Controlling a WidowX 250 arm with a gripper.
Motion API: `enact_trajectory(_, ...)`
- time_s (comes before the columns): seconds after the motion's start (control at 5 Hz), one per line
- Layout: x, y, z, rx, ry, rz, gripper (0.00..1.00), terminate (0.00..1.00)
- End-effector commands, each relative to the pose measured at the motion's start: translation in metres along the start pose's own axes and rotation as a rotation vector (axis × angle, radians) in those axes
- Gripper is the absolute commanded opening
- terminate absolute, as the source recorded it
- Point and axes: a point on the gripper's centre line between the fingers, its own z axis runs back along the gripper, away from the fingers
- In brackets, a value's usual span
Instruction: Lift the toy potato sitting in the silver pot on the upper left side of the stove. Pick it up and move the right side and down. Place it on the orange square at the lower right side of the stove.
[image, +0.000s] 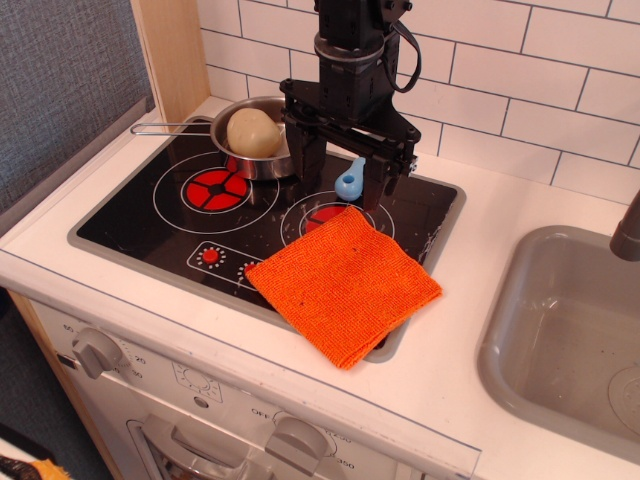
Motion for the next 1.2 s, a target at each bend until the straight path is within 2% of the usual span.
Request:
enact_trajectory(0.0,0.0,0.0,0.0,0.0,0.0,0.0,1.0,0.0)
enact_trajectory(0.2,0.009,0.019,0.006,0.032,-0.011,0.036,1.0,0.0)
enact_trajectory(0.4,0.025,0.048,0.012,0.02,-0.047,0.079,1.0,0.0)
enact_trajectory(0.6,0.046,0.088,0.015,0.033,-0.078,0.152,1.0,0.0)
enact_trajectory(0.8,0.058,0.111,0.0,0.022,-0.057,0.203,1.0,0.0)
enact_trajectory(1.0,0.064,0.117,-0.021,0.013,-0.01,0.218,1.0,0.0)
